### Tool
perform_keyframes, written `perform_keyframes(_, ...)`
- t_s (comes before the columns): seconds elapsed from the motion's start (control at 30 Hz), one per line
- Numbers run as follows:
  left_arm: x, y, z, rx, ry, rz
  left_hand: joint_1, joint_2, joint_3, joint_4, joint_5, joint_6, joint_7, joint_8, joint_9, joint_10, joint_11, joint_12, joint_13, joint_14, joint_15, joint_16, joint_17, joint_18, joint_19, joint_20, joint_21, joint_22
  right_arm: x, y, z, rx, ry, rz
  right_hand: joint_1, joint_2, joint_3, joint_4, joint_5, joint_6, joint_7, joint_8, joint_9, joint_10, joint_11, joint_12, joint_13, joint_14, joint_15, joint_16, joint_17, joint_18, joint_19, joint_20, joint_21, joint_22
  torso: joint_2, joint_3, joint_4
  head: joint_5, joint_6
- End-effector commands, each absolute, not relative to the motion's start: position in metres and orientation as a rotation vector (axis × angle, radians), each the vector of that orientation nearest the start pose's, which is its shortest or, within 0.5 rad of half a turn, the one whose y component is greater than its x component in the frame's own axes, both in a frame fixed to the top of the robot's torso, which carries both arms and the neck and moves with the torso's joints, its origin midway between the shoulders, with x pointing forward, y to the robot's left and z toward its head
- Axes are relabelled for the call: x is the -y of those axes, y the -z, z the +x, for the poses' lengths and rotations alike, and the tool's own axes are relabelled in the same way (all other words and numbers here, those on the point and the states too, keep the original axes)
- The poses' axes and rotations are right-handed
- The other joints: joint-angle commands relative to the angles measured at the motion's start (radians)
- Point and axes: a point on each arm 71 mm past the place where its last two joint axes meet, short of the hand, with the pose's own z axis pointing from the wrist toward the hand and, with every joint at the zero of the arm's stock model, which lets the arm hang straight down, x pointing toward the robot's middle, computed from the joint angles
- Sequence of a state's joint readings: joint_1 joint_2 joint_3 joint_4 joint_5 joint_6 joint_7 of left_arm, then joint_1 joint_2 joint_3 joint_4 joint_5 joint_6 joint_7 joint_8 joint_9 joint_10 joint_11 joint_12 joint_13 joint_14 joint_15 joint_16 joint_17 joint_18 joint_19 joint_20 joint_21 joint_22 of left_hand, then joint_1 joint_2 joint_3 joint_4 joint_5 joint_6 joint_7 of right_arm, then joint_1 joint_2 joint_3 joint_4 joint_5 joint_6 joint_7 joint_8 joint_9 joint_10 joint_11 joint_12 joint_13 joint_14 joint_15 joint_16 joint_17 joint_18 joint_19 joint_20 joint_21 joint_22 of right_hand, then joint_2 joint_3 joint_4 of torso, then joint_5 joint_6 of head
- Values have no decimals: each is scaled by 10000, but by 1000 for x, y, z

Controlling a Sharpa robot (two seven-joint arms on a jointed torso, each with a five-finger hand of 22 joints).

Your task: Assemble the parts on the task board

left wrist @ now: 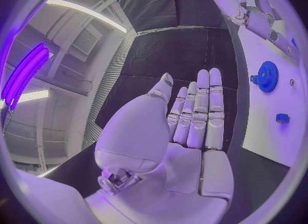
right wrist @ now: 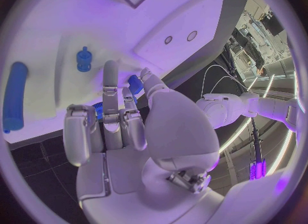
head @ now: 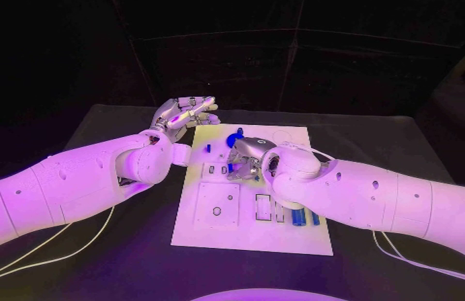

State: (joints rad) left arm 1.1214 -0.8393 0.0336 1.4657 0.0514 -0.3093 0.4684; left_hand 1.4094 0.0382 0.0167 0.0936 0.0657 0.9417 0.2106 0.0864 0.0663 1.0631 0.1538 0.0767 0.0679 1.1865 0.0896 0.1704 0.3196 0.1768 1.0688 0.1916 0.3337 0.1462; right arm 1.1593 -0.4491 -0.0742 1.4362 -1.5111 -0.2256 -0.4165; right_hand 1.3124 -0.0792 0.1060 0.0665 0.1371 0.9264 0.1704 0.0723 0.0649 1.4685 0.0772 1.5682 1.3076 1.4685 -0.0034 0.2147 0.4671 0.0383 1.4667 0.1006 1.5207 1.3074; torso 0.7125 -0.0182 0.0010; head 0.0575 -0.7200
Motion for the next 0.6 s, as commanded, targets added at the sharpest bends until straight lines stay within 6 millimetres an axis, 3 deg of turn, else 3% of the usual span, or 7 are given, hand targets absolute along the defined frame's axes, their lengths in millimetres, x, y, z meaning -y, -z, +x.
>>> perform_keyframes(0.03,-228,189,497,-12746,15767,-11901,1,77,-16,-50,41,82,15,-46,-4,90,5,-66,-13,-42,33,-61,12,40,-61,33,-51,-13,36,216,466,-17895,-6430,-1802,-159,-40,-211,93,-28,-167,37,-56,6,943,97,-57,2548,291,89,40,14,-100,464,83,-55,1297,0,3,15,-23,8)
perform_keyframes(0.43,-231,189,498,-12722,15702,-11915,-2,85,-7,-67,42,87,14,-54,-4,91,4,-71,-14,-12,28,-75,33,46,-50,35,-47,-15,44,204,453,-16704,-7976,-1469,-48,-201,-516,291,124,-421,91,-42,21,861,144,-141,2461,287,124,52,18,-78,416,123,-101,1199,-9,7,4,9,40)
perform_keyframes(0.6,-233,189,497,-12760,15645,-11885,-4,111,21,-103,42,158,-33,-40,3,174,-44,-49,-6,186,-32,-32,110,68,74,-2,28,12,61,193,443,-16337,-9576,-1451,-9,-261,-881,712,183,-576,105,-16,31,648,165,-355,2241,280,146,60,20,-5,247,151,-270,848,-26,0,-14,40,76)
